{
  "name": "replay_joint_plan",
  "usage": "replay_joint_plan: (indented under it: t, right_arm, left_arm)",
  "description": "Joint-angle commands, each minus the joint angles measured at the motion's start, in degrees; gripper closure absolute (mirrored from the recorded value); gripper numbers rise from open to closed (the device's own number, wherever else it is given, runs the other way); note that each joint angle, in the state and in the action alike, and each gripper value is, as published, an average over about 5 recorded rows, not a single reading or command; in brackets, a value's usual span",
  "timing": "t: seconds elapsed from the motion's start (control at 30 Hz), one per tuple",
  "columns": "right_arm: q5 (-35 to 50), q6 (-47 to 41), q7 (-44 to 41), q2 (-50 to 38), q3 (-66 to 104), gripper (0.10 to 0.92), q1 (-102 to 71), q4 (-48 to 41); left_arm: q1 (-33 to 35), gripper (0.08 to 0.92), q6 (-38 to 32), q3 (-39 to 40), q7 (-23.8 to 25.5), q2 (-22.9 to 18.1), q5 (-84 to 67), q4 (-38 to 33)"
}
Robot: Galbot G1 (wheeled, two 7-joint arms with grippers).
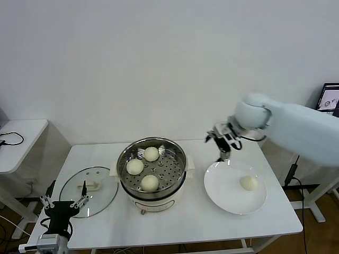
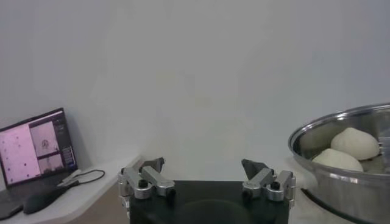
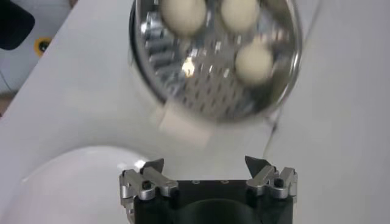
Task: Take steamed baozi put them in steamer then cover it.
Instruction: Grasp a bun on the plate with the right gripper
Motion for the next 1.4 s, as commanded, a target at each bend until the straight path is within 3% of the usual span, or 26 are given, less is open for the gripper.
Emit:
replay_joint_plan:
  t: [0.03, 0.5, 1.4]
  right_arm:
    - [-5.80, -4.45, 0.87, -11.69, 6.50, 0.203, -13.78, -0.38]
    - [-14.66, -4.78, 1.81, -8.95, 17.58, 0.203, -28.83, -8.44]
    - [-22.71, -1.26, 3.13, 1.59, 23.45, 0.233, -34.52, -22.83]
  left_arm:
    - [-0.12, 0.177, 0.11, 0.01, 0.06, 0.12, 0.03, 0.03]
    - [0.58, 0.177, 0.13, -0.29, 0.01, -0.30, 0.37, 0.12]
    - [0.73, 0.177, 0.11, -0.64, -0.02, -0.59, 0.47, 0.99]
